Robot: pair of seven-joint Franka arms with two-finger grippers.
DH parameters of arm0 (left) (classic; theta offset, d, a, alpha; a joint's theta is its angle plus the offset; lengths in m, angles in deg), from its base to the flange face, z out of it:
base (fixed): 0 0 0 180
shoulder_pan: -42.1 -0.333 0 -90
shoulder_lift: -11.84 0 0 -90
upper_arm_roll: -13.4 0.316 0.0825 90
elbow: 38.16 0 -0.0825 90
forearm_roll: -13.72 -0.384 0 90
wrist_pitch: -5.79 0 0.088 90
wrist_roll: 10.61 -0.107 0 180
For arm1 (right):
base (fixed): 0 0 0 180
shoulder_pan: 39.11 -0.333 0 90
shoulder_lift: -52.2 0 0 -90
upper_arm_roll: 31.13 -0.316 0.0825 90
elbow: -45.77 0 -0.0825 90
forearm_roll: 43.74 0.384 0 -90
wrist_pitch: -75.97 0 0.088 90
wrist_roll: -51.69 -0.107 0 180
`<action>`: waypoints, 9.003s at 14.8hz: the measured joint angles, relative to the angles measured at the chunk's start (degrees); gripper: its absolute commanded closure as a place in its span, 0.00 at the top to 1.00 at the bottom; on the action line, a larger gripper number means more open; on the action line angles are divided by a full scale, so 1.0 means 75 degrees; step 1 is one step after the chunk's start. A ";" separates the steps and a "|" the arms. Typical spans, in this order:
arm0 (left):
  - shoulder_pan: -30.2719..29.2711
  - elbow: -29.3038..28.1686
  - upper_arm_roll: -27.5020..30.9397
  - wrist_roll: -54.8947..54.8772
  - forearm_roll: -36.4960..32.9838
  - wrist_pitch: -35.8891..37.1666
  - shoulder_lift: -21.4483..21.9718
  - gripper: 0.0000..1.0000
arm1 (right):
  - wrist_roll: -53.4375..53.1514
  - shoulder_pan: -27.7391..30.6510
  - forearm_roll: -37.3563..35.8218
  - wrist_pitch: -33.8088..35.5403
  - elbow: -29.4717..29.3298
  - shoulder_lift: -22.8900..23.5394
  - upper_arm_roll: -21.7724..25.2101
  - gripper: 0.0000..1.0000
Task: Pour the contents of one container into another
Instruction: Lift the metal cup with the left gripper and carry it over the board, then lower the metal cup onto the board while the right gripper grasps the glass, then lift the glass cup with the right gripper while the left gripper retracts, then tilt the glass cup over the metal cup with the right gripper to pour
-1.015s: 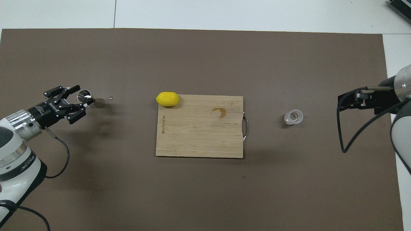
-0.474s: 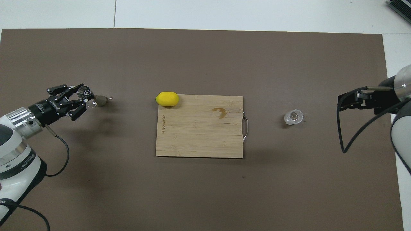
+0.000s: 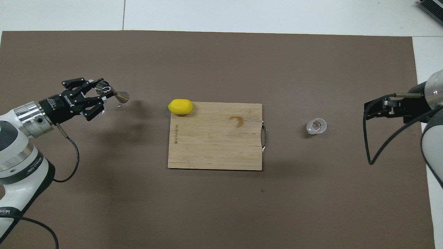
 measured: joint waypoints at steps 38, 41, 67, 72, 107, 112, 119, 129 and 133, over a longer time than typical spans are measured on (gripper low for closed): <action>0.6176 0.2267 -0.0637 0.1798 0.0617 -0.5624 -0.1836 0.00 | -0.5080 0.0226 0.1017 -0.0454 0.0242 0.0285 -0.0127 0.98; 0.6198 0.2251 -0.0641 0.1798 0.0617 -0.5713 -0.1862 0.00 | -0.6318 0.0287 0.1508 -0.1048 0.0504 0.0492 -0.0125 0.98; 0.6188 0.2270 -0.0604 0.2864 -0.0586 -0.5836 -0.1505 1.00 | -0.5847 0.2017 0.5613 -0.2759 0.2158 0.2947 -0.0078 1.00; 0.5938 0.2250 -0.0486 0.3018 -0.1257 -0.5935 -0.0762 1.00 | -0.5335 0.2061 0.6201 -0.2772 0.2476 0.3141 -0.0094 1.00; 0.0723 0.3802 -0.0188 -0.8242 -1.2217 0.4735 0.0984 1.00 | -1.0830 -0.1184 0.4078 -0.3879 0.1256 0.2079 -0.0148 0.07; 0.2541 0.3920 0.1585 -0.8663 -1.2288 0.5214 0.1368 1.00 | -1.2369 -0.1973 0.2562 -0.3887 0.0570 0.2305 -0.0150 0.07; 0.1527 0.4069 0.0759 -0.8700 -1.1943 0.5222 0.1468 1.00 | -1.2881 -0.2621 0.0879 -0.3610 0.0263 0.2429 -0.0150 0.08; 0.1450 0.4236 0.0738 -0.8700 -1.1754 0.5435 0.1468 1.00 | -1.2882 -0.2991 -0.0375 -0.3319 0.0191 0.2429 -0.0150 0.07; 0.1451 0.4250 0.0719 -0.8700 -1.1732 0.5454 0.1468 1.00 | -1.2963 -0.3269 -0.0959 -0.3308 0.0161 0.2429 -0.0152 0.07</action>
